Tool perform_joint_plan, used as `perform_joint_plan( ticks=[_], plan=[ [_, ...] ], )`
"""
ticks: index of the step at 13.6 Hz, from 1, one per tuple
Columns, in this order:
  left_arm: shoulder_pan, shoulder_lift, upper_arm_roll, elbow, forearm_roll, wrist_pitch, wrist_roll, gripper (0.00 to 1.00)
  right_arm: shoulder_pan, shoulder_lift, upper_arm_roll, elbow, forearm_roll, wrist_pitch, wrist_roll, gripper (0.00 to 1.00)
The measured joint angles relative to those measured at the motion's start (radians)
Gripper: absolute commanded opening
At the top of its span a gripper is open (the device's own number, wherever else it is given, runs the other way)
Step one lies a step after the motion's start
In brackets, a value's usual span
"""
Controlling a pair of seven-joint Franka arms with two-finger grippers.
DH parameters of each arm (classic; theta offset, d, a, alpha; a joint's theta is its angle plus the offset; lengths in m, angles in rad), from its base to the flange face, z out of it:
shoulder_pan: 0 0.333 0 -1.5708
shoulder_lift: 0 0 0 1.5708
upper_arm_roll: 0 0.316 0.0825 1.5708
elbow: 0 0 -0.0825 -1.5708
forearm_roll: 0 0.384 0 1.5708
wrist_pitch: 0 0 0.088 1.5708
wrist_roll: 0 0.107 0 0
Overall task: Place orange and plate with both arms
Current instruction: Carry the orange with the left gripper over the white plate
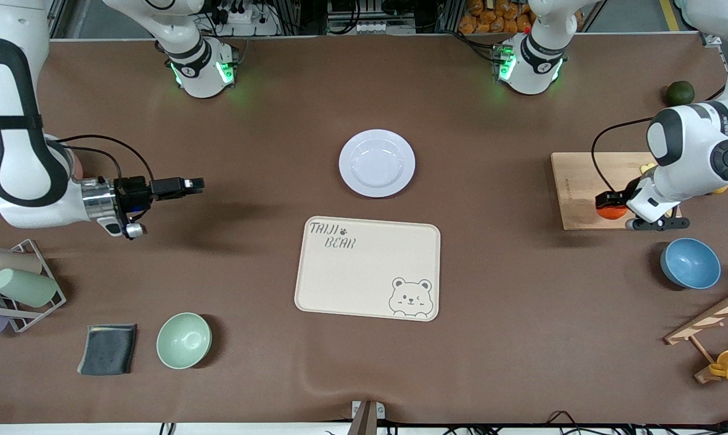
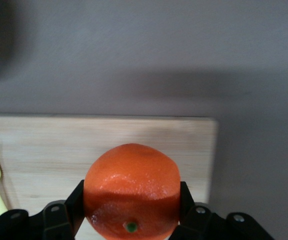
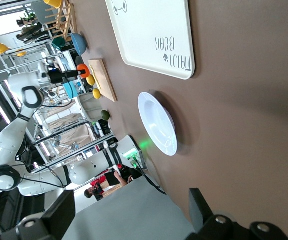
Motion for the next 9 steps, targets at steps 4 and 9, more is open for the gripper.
perform_joint_plan(
  ticks=[4, 9],
  plan=[
    [-0.007, -0.051, -0.206, 0.196, -0.090, -0.259, -0.128, 0.00, 0.001, 0.007, 0.001, -0.037, 0.044, 0.029, -0.080, 1.00],
    [-0.097, -0.003, -0.427, 0.284, -0.093, -0.287, -0.383, 0.00, 0.049, 0.007, 0.012, -0.119, 0.109, 0.135, -0.198, 1.00]
  ],
)
